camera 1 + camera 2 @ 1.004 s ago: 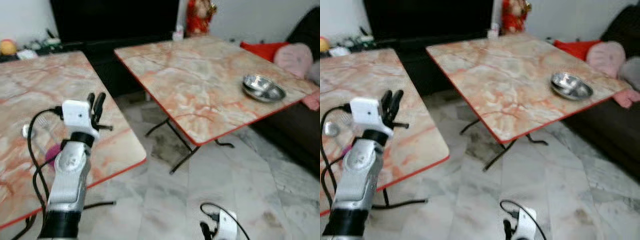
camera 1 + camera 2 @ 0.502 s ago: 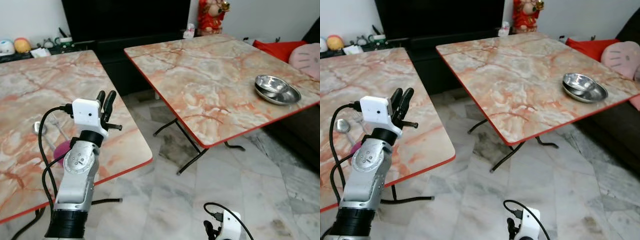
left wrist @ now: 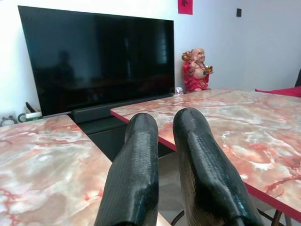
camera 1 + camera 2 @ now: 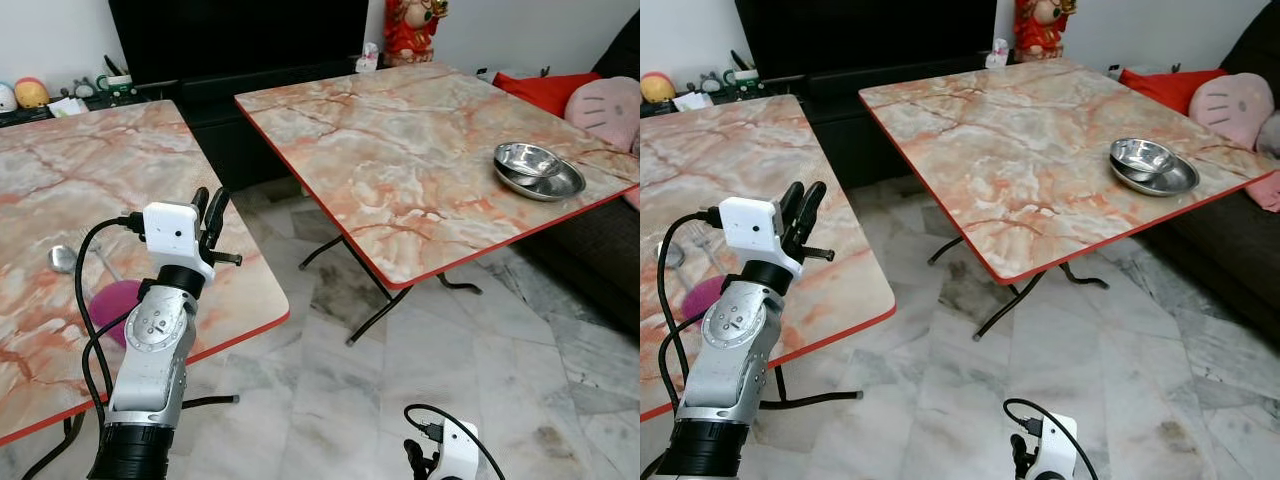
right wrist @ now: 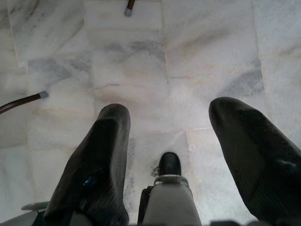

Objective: Setting the table

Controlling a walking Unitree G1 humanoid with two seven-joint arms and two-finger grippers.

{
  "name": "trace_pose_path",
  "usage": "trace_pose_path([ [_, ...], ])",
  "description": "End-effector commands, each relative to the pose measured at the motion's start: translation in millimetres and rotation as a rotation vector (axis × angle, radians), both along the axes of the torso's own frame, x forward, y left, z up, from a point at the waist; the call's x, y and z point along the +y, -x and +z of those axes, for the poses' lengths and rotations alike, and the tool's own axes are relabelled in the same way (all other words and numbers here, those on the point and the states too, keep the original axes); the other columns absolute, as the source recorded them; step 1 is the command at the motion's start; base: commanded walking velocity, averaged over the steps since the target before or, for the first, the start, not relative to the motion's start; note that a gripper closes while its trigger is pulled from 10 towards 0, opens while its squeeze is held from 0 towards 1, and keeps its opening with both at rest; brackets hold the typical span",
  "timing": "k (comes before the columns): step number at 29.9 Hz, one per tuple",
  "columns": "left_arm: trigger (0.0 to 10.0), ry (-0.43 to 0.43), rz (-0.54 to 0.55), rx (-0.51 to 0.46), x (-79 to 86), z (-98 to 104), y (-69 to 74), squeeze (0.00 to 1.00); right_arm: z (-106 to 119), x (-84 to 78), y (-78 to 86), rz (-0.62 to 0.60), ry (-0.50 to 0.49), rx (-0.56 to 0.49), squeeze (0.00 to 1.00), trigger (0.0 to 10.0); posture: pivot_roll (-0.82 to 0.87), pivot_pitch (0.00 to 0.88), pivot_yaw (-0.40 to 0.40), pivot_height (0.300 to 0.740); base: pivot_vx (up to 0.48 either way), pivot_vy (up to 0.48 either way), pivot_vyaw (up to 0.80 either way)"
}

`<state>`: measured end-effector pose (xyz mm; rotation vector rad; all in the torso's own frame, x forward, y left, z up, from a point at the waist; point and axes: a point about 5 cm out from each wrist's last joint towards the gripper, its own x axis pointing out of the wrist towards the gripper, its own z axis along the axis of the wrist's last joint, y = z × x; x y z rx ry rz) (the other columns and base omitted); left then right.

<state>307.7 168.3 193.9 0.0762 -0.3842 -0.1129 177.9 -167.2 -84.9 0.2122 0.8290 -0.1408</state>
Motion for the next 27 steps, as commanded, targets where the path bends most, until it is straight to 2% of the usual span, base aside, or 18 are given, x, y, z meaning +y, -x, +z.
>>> trace_pose_path([
  [1,10.0,0.003,-0.015,-0.014,-2.4,5.0,0.1,0.0,-0.8,-0.9,1.7,-0.002,0.003,0.006,0.0,10.0,0.16,0.0,-0.04,0.74,0.0,0.0,0.0],
  [6,10.0,0.004,-0.014,-0.013,-2.1,5.0,0.0,0.0,-0.8,-0.8,1.6,-0.001,0.004,0.007,0.0,10.0,0.16,0.0,-0.04,0.74,0.0,0.0,0.0],
  [19,10.0,0.002,-0.014,-0.013,-2.0,5.5,-0.3,0.0,-1.0,-1.5,1.9,-0.002,0.006,0.01,0.0,10.0,0.16,0.0,-0.04,0.74,-0.352,0.0,0.0],
  [27,10.0,-0.004,-0.008,-0.012,-1.5,5.9,-0.8,0.0,-0.2,-0.6,0.7,-0.024,-0.016,-0.002,0.0,10.0,0.16,0.0,-0.04,0.74,0.0,0.0,-0.09],
])
